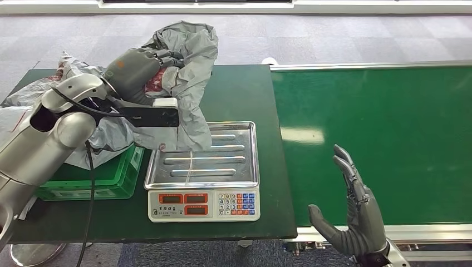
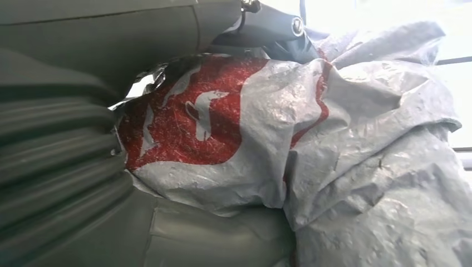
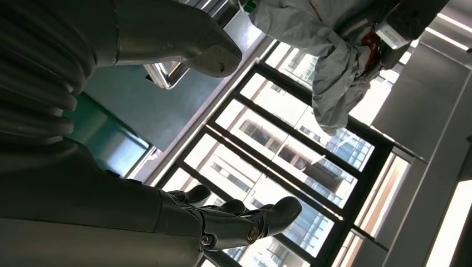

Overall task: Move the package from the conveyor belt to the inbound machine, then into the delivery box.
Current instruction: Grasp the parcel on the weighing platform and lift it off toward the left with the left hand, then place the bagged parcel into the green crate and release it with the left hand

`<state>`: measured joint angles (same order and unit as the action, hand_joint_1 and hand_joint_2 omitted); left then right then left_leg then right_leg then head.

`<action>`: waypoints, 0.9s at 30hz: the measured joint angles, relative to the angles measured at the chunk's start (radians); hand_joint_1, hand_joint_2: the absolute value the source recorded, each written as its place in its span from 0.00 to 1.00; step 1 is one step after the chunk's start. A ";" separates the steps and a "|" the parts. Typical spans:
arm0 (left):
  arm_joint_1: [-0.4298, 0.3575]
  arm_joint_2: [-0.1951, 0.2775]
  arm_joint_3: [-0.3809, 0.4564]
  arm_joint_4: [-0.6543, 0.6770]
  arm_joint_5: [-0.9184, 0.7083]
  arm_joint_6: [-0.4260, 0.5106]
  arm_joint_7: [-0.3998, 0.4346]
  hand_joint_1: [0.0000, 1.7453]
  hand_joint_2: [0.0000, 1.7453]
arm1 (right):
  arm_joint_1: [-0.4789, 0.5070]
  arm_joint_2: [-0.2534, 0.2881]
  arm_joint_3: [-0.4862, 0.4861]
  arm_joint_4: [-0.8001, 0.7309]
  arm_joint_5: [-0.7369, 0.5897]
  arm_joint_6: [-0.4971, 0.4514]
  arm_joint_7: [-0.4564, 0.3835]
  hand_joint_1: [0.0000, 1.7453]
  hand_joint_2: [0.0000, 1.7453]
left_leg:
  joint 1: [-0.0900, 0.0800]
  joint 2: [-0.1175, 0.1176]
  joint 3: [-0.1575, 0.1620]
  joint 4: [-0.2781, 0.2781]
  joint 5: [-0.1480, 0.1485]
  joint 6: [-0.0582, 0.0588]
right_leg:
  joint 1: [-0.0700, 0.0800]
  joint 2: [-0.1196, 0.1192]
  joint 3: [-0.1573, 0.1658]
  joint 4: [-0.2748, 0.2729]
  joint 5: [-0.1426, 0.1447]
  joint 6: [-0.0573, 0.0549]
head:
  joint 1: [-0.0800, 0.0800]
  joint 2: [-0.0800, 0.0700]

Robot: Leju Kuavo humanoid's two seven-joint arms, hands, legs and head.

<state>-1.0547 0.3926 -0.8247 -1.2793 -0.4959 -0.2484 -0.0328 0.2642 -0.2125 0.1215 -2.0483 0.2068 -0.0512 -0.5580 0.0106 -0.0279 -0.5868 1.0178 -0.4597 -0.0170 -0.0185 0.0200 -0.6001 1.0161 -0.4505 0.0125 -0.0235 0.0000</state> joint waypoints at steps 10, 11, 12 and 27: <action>-0.047 0.010 0.025 0.264 -0.172 0.095 0.002 1.00 1.00 | 0.015 -0.001 -0.004 -0.004 0.006 0.012 -0.006 0.00 1.00 | 0.000 0.003 0.000 0.000 0.000 0.000 | 0.000 0.002 -0.001 0.000 0.001 -0.001 | 0.000 0.000; -0.055 0.012 0.032 0.299 -0.186 0.102 0.002 1.00 1.00 | 0.015 -0.001 -0.005 -0.004 0.004 0.015 -0.009 0.00 1.00 | 0.000 0.003 0.000 0.000 0.000 0.000 | 0.001 0.003 -0.001 0.000 0.001 -0.001 | 0.000 0.000; -0.064 0.014 0.040 0.333 -0.198 0.107 0.002 1.00 1.00 | 0.016 -0.001 -0.005 -0.004 0.003 0.018 -0.011 0.00 1.00 | 0.000 0.003 0.000 0.000 0.000 0.000 | 0.001 0.003 -0.001 0.001 0.001 -0.001 | 0.000 0.000; -0.127 0.051 0.135 0.599 -0.301 0.128 0.006 1.00 1.00 | 0.002 -0.002 -0.007 -0.002 0.010 0.044 -0.014 0.00 1.00 | 0.001 0.003 -0.001 0.000 0.000 0.000 | 0.000 0.003 -0.001 0.001 0.001 -0.001 | 0.000 0.000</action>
<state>-1.1816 0.4434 -0.6892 -0.6804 -0.7973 -0.1204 -0.0273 0.2662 -0.2140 0.1145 -2.0508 0.2167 -0.0076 -0.5715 0.0111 -0.0248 -0.5875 1.0176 -0.4592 -0.0174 -0.0180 0.0225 -0.6013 1.0169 -0.4493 0.0114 -0.0237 0.0000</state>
